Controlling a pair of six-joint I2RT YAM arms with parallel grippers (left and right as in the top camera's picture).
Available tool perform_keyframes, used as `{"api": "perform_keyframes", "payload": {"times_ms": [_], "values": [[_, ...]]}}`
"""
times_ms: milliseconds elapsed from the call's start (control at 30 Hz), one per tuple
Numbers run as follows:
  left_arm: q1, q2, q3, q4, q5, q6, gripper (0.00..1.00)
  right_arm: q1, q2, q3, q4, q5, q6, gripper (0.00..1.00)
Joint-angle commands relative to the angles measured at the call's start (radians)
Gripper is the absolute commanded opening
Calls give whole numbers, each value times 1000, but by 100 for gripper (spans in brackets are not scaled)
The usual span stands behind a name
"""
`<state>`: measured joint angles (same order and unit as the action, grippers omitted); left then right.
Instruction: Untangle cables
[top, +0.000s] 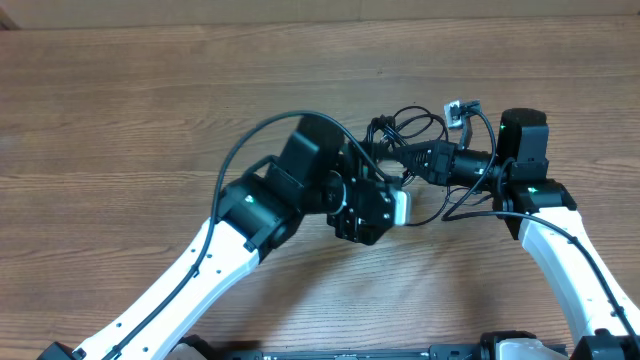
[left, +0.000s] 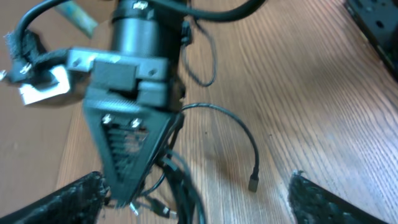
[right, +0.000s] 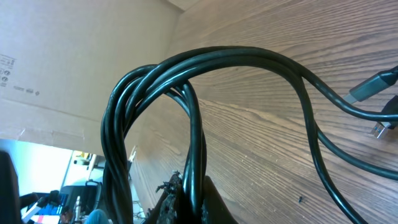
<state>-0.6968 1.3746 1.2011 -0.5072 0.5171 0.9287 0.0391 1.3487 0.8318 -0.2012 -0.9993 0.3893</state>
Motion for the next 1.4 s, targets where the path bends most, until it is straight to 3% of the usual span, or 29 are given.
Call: {"api": "perform_keyframes", "payload": {"times_ms": [0, 100, 200, 267, 300, 333, 367, 500, 567, 700, 1133, 1367], "values": [[-11, 14, 3, -8, -16, 13, 82, 0, -6, 26, 13, -43, -4, 4], [-11, 15, 3, -23, -20, 13, 67, 0, -6, 26, 13, -43, -4, 4], [-11, 16, 3, -41, -32, 13, 62, 0, -6, 26, 13, -42, -4, 4], [-11, 21, 3, -59, -55, 13, 67, 0, -5, 26, 13, -43, -4, 4], [-10, 27, 3, -67, -64, 13, 80, 0, -6, 26, 13, -43, -4, 4], [-10, 34, 3, -73, -77, 9, 87, 0, -5, 26, 13, -43, -4, 4], [-10, 43, 3, -77, -80, 6, 87, 0, -5, 26, 13, -43, -4, 4], [-14, 73, 3, -71, -76, 6, 63, 0, -6, 26, 13, -43, -4, 4], [-13, 78, 3, -61, -76, 6, 59, 0, -6, 26, 13, -43, -4, 4], [-13, 78, 3, -47, -76, 6, 54, 0, -5, 26, 13, -43, -4, 4], [-13, 79, 3, -57, -80, 6, 54, 0, -6, 26, 12, -88, -4, 4], [-12, 79, 3, -56, -81, 6, 21, 0, -5, 26, 5, -88, -4, 4]]}}
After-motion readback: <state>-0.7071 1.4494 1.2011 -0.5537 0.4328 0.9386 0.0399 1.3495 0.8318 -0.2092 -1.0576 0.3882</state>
